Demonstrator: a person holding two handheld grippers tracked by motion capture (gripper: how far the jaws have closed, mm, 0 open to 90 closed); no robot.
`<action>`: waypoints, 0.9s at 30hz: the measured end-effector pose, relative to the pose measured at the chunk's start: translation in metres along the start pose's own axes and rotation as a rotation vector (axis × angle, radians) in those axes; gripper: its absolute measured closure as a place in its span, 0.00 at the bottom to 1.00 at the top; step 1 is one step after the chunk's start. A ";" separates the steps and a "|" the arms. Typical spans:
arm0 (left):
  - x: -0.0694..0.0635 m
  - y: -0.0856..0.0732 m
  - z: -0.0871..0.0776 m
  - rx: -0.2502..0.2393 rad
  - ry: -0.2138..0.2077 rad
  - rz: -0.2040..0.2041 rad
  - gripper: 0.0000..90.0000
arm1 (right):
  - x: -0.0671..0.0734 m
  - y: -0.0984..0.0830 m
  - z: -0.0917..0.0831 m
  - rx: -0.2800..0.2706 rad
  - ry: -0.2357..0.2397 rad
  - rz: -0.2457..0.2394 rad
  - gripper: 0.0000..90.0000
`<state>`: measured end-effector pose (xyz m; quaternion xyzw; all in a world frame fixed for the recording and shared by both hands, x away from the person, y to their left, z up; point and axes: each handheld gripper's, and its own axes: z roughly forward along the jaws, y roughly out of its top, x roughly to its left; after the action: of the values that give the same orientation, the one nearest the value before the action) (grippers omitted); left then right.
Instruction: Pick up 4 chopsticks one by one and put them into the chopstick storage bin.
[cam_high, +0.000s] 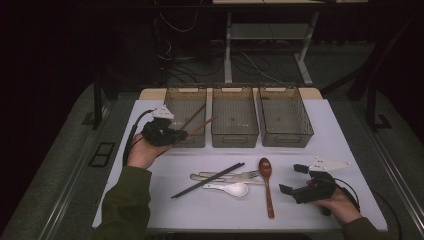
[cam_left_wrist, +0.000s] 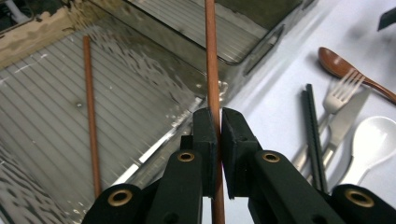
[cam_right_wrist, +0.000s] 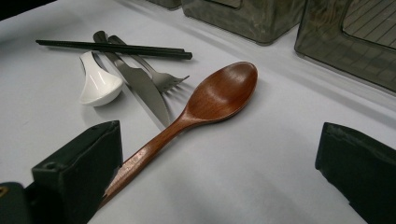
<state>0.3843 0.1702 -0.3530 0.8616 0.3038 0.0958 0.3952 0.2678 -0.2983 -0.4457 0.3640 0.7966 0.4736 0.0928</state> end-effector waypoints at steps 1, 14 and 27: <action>0.002 0.001 0.001 0.001 0.002 -0.005 0.93 | 0.000 0.000 0.000 0.000 -0.001 -0.002 0.01; 0.021 0.022 0.011 0.009 0.026 -0.026 0.93 | 0.000 0.000 0.000 -0.004 -0.003 0.004 0.01; 0.048 0.040 0.023 -0.010 0.078 -0.080 0.93 | 0.000 0.000 0.000 -0.004 -0.003 0.004 0.01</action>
<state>0.4502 0.1645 -0.3421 0.8422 0.3529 0.1152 0.3910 0.2678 -0.2988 -0.4456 0.3663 0.7946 0.4750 0.0937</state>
